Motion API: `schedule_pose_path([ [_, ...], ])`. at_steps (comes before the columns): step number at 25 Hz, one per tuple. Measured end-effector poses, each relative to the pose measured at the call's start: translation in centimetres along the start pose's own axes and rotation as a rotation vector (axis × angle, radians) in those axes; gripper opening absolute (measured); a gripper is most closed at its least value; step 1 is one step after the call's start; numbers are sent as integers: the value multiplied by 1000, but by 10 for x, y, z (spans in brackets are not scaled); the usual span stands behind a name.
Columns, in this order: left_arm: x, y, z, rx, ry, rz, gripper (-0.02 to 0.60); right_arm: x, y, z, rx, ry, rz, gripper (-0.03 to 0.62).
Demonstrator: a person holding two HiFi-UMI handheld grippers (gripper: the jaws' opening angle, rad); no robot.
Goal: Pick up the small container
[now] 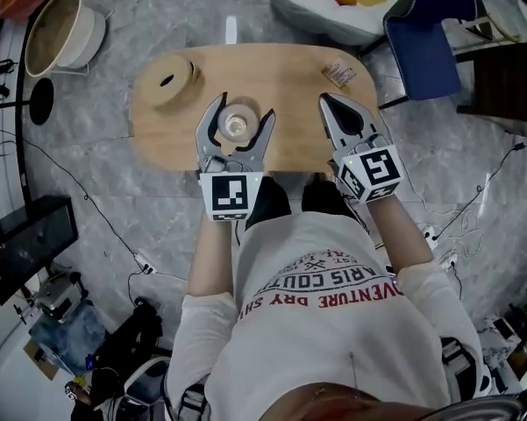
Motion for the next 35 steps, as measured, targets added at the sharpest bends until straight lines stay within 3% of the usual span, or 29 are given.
schedule_pose_path([
  [8,26,-8,-72,-19,-110,-21,339,33,-4,-70,119,-115,-23,6],
  [18,45,-7,-113,-48,-144,-8,339,57,1,-104,169,-227,-24,6],
  [22,44,-7,-126,-51,-168,-7,339,63,0,-116,211,-280,-5,6],
  [35,38,-25,-131,-50,-175,-1,339,77,-10,-109,201,-252,-24,6],
])
Point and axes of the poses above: the fingertips, and each gripper's own axes: x backward along the fingers, y to its left, z out of its underside, the point moved 5 cm from there along x, backward along the fingers
